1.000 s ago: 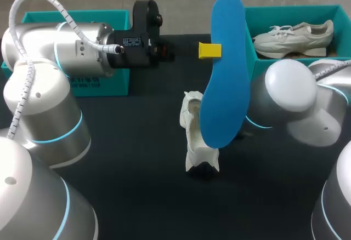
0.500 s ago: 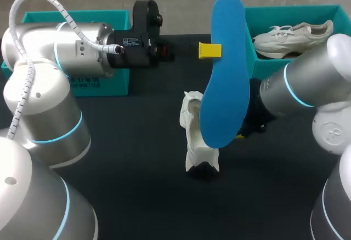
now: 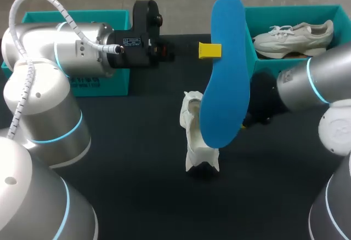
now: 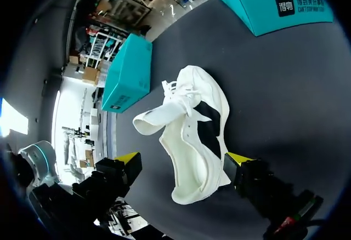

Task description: Take the shoe out of the shoebox, open the shoe tongue, remove and reinsert the insole, then place the shoe into the shoebox

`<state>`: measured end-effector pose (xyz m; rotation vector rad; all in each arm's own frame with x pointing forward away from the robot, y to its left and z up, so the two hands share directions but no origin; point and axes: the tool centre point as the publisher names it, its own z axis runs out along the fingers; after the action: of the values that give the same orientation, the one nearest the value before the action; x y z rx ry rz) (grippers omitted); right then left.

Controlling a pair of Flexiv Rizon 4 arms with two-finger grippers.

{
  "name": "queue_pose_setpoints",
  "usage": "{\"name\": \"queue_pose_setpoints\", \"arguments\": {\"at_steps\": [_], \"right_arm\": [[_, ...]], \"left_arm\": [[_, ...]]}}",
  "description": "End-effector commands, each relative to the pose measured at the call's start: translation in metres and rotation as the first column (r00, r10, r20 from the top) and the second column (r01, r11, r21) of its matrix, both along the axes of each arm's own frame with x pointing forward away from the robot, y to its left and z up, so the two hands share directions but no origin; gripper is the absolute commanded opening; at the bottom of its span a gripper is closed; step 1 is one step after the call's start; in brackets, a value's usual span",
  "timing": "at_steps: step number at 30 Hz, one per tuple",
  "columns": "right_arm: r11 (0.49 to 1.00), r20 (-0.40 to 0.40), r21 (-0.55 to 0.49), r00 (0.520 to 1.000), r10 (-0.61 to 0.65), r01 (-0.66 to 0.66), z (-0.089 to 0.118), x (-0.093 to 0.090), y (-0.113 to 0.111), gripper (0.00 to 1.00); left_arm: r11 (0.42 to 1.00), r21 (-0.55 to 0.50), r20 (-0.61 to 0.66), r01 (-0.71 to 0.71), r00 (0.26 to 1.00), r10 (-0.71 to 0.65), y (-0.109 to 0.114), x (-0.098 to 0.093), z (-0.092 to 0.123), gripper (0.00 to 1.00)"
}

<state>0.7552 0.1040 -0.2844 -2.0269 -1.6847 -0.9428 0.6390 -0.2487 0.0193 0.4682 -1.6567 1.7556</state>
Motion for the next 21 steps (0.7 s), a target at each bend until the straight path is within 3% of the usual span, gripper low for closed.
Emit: {"name": "queue_pose_setpoints", "arguments": {"at_steps": [1,5,12,16,21], "right_arm": [[0.983,0.054,0.165,0.996,0.078,-0.086,0.028,-0.002,-0.035,1.00],[0.964,0.110,0.220,0.986,0.126,-0.148,0.048,0.006,-0.044,1.00],[0.940,0.074,0.310,0.989,0.128,-0.144,0.079,0.017,-0.045,1.00],[0.875,0.075,0.452,0.985,0.156,-0.173,0.100,0.018,-0.047,1.00],[0.812,0.067,0.548,0.979,0.195,-0.199,0.119,0.024,-0.050,1.00]], "left_arm": [[1.000,-0.003,0.000,-0.002,1.000,0.002,0.000,-0.001,-0.001,0.00],[1.000,-0.003,0.000,-0.002,1.000,0.002,0.000,-0.001,-0.001,0.00],[1.000,-0.003,0.000,-0.002,1.000,0.002,0.000,-0.001,-0.001,0.00],[1.000,-0.003,0.000,-0.002,1.000,0.002,0.000,-0.001,-0.001,0.00],[1.000,-0.003,0.000,-0.002,1.000,0.002,0.000,-0.001,-0.001,0.00]]}}
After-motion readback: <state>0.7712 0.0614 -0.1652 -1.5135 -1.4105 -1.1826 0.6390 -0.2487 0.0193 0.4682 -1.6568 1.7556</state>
